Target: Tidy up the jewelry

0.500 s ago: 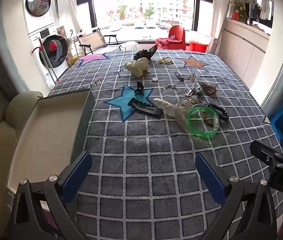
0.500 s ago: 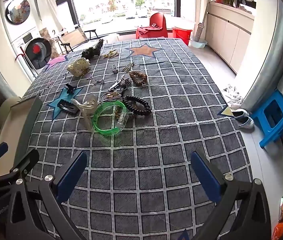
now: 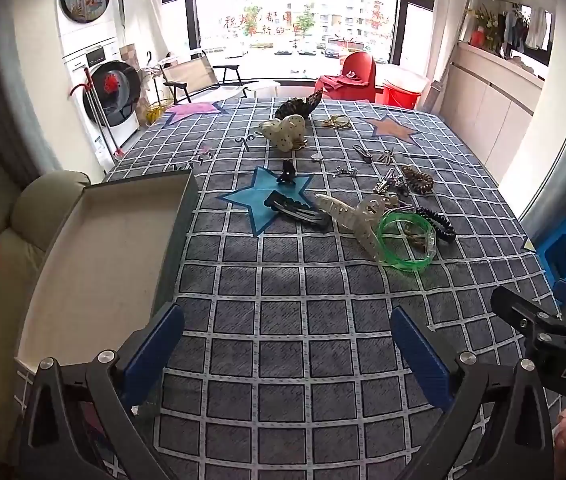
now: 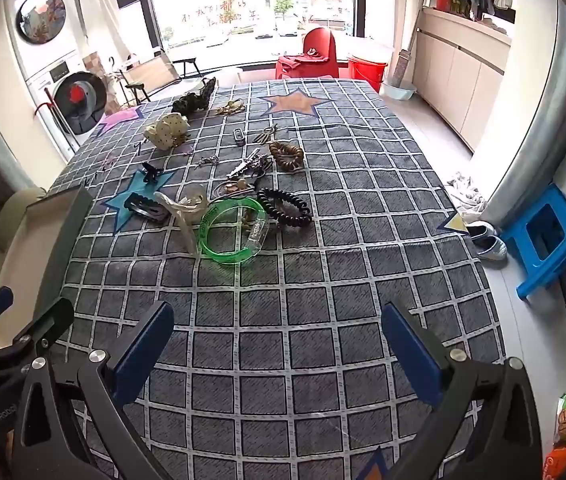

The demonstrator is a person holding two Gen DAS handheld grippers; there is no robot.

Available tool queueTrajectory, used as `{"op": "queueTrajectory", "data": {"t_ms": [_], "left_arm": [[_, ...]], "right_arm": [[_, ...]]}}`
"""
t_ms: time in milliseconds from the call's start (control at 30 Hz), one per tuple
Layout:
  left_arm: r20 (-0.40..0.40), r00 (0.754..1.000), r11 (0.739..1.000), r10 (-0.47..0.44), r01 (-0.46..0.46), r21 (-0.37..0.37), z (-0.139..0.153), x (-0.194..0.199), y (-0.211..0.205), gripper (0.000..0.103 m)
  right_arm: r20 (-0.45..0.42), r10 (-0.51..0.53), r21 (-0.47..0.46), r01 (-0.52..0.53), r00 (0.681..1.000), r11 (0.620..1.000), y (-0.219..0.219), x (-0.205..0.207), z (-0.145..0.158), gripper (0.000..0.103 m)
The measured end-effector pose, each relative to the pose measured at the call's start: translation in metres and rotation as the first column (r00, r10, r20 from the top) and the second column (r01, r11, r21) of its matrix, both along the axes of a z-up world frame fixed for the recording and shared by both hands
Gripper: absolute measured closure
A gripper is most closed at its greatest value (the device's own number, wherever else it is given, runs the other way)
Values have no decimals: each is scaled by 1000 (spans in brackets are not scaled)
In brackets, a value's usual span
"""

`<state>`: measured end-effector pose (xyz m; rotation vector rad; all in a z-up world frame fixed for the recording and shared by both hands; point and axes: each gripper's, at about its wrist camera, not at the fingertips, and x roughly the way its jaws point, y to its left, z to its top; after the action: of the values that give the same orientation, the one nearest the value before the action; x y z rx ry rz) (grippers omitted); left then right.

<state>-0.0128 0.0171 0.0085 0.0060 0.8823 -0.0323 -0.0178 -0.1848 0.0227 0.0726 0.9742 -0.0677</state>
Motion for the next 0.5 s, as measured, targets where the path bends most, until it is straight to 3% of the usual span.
{"op": "queueTrajectory", "data": {"t_ms": [500], "left_arm": [[-6, 1000, 1000, 15, -15, 14, -3, 0, 2, 0]], "right_arm": [[2, 4, -8, -4, 1000, 1000, -4, 6, -7, 0]]}}
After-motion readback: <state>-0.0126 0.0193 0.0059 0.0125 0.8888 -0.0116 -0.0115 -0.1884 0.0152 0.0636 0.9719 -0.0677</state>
